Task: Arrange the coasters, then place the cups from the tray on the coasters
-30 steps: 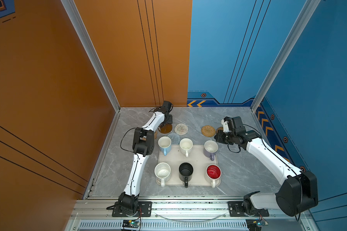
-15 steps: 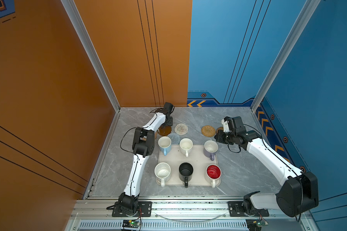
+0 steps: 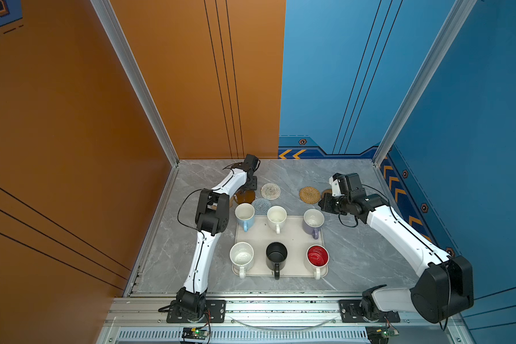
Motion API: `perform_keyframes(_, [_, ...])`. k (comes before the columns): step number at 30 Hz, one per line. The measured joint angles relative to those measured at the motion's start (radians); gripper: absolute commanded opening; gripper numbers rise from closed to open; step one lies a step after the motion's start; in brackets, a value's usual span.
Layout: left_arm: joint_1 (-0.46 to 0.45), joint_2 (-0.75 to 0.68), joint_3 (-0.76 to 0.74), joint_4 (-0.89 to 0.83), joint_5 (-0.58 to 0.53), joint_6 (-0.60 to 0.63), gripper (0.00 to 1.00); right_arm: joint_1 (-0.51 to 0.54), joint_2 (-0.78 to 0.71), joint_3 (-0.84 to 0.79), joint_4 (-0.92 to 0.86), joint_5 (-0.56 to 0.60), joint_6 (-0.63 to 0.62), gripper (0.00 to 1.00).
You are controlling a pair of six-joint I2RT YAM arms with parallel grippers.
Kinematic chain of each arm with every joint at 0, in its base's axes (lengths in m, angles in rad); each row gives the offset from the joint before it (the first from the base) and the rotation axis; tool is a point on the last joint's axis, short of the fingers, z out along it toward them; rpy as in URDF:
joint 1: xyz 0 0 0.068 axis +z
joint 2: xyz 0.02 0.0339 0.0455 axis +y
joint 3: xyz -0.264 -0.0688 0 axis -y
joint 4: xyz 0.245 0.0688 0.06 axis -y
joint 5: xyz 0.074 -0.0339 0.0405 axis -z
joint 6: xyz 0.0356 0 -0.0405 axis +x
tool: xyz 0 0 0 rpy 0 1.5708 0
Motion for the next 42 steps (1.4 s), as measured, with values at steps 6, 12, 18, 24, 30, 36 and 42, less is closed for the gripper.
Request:
perform_keyframes(6, [-0.004, -0.015, -0.024, 0.001, 0.000, -0.003, 0.68, 0.006, 0.000, 0.004, 0.000, -0.003, -0.002, 0.12])
perform_keyframes(12, [-0.006, -0.033, -0.052, 0.000, 0.000, -0.004, 0.68, 0.010, 0.001, 0.013, 0.000, -0.003, -0.002, 0.11])
perform_keyframes(18, [-0.013, -0.047, -0.073, -0.004, -0.001, -0.007, 0.68, 0.013, 0.001, 0.013, 0.000, -0.003, -0.002, 0.11])
perform_keyframes(24, [-0.019, -0.056, -0.085, -0.011, -0.001, -0.013, 0.68, 0.014, 0.001, 0.013, 0.000, -0.004, -0.002, 0.12])
perform_keyframes(30, [-0.019, -0.061, -0.085, -0.031, -0.012, -0.028, 0.70, 0.019, 0.001, 0.019, -0.001, -0.012, -0.003, 0.12])
perform_keyframes(36, [-0.019, -0.061, -0.050, -0.081, -0.027, -0.034, 0.72, 0.027, 0.026, 0.086, -0.002, -0.023, -0.007, 0.12])
perform_keyframes(42, [-0.019, -0.065, 0.029, -0.089, -0.027, -0.046, 0.72, 0.045, 0.128, 0.196, -0.004, -0.047, -0.034, 0.12])
